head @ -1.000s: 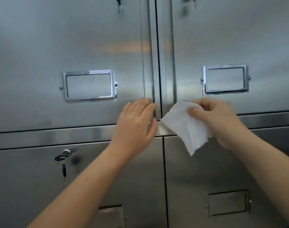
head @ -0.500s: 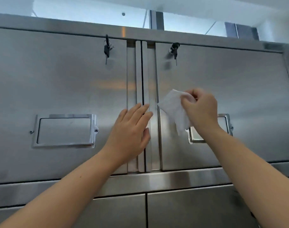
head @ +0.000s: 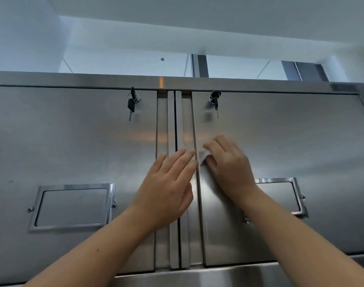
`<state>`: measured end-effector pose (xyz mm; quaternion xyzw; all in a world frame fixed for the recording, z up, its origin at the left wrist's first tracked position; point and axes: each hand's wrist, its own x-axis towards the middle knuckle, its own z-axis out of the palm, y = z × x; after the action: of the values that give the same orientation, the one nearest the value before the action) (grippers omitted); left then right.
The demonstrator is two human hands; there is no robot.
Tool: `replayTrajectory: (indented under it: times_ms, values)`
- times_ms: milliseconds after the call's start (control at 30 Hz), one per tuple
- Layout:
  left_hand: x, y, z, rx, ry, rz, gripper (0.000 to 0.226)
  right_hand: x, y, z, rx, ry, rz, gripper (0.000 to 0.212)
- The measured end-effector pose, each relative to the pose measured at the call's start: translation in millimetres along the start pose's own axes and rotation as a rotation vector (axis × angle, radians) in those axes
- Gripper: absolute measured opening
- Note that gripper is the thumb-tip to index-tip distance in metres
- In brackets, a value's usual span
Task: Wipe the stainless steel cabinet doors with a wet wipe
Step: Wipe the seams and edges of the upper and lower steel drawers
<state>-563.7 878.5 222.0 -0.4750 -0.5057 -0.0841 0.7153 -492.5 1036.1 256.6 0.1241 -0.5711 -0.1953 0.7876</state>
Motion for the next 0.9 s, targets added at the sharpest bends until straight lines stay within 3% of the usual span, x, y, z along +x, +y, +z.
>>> replayTrajectory:
  times_ms: [167, 467, 667, 900]
  values:
    - [-15, -2, 11, 0.022, -0.021, -0.015, 0.041, -21, -6, -2, 0.155, -0.032, 0.147, 0.025]
    - [-21, -5, 15, 0.011, -0.1, -0.056, 0.049, -49, 0, -25, 0.358, -0.228, 0.004, 0.037]
    - [-29, -11, 18, 0.009, -0.096, -0.019, 0.05, -52, 8, -26, 0.28, -0.406, -0.112, 0.046]
    - [-29, -18, 18, 0.038, -0.101, -0.026, 0.054, -27, 8, -21, 0.154, -0.664, -0.04, 0.066]
